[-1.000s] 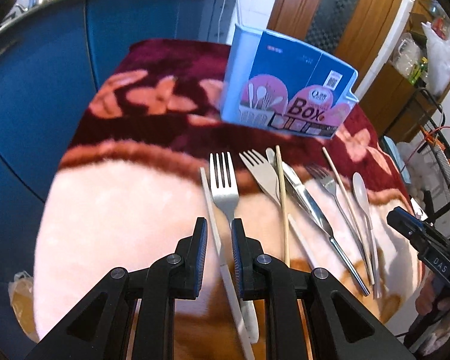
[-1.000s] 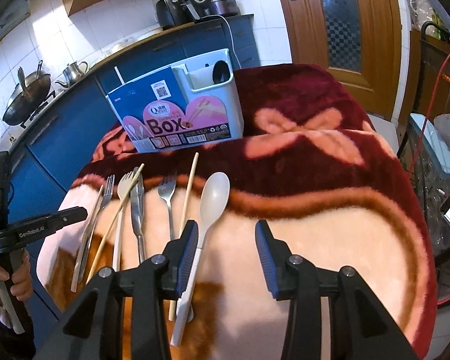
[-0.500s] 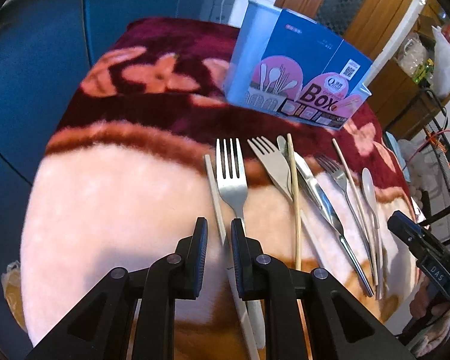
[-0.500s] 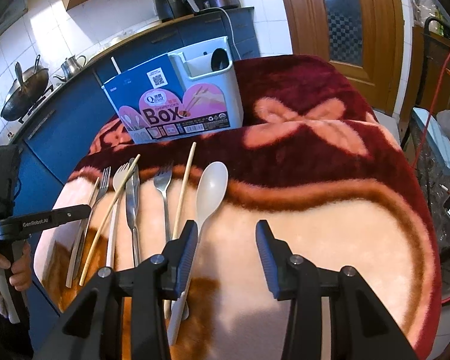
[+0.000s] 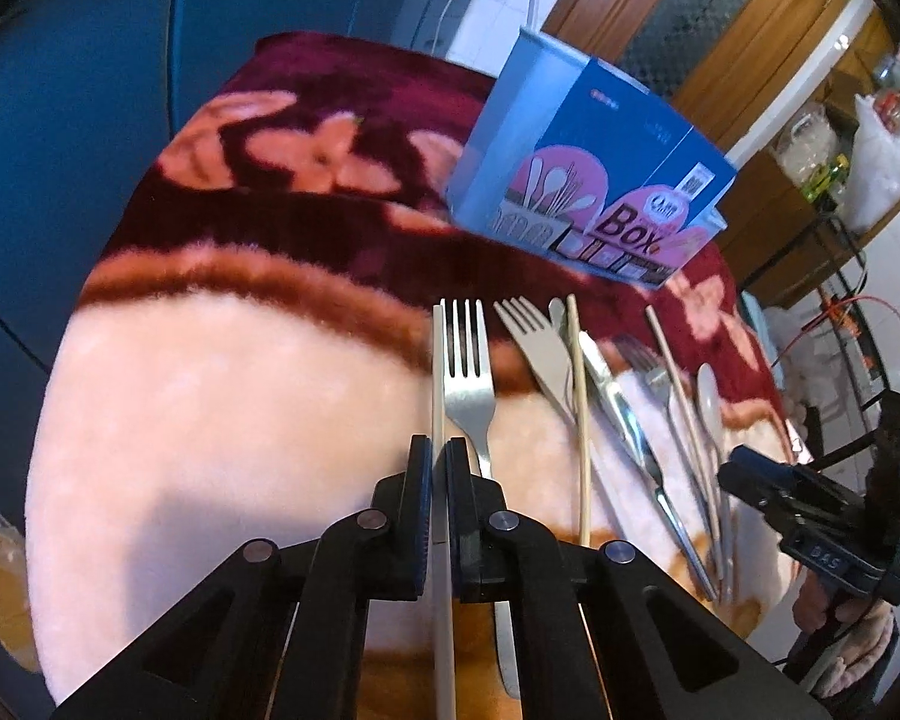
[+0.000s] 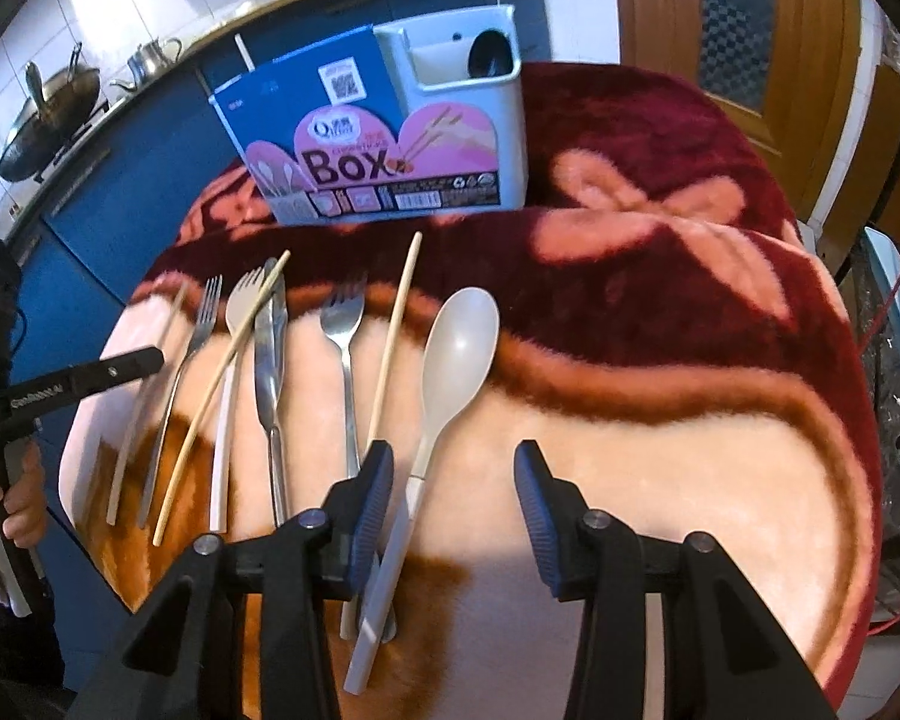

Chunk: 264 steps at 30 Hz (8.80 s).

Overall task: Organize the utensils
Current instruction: 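Grasp another white chopstick with the left tool while the right tool grasps the white plastic spoon, then lift the chopstick with the left tool while the right tool carries the white spoon to the box, then lower the chopstick into the box and open the left tool while the right tool releases the white spoon inside, then move both open tools back down to the remaining forks and knives, then grasp a silver fork with the left tool while the right tool grasps a wooden chopstick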

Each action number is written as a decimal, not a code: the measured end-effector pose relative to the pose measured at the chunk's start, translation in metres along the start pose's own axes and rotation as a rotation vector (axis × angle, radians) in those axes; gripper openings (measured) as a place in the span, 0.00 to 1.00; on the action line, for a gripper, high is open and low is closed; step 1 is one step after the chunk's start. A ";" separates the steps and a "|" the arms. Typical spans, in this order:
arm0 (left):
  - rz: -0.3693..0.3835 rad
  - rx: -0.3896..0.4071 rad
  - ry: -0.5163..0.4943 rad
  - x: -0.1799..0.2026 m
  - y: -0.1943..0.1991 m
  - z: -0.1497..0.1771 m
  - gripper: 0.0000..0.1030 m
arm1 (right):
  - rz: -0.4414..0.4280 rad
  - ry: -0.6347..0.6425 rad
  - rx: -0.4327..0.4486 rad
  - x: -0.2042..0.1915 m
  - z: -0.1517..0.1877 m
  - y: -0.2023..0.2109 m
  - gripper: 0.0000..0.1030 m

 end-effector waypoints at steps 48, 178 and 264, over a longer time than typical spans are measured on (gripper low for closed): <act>0.010 0.683 -0.109 0.072 0.096 -0.087 0.04 | -0.053 -0.033 0.502 0.011 -0.030 0.069 0.11; -0.135 0.477 -0.119 0.068 0.078 -0.017 0.15 | -0.033 -0.097 0.545 0.000 -0.018 0.086 0.32; 0.036 0.400 -0.082 0.005 0.061 0.000 0.04 | 0.034 0.099 -0.113 -0.034 -0.039 -0.033 0.12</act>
Point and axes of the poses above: each gripper's, at about its wrist camera, not at the fingertips, and y roughly against the way its jaws point, x to its right, z to its underside, the point moved 2 cm from there along -y, roughly the way its jaws point, and after that the axes turned 2 degrees about -z, right-handed, at the moved point
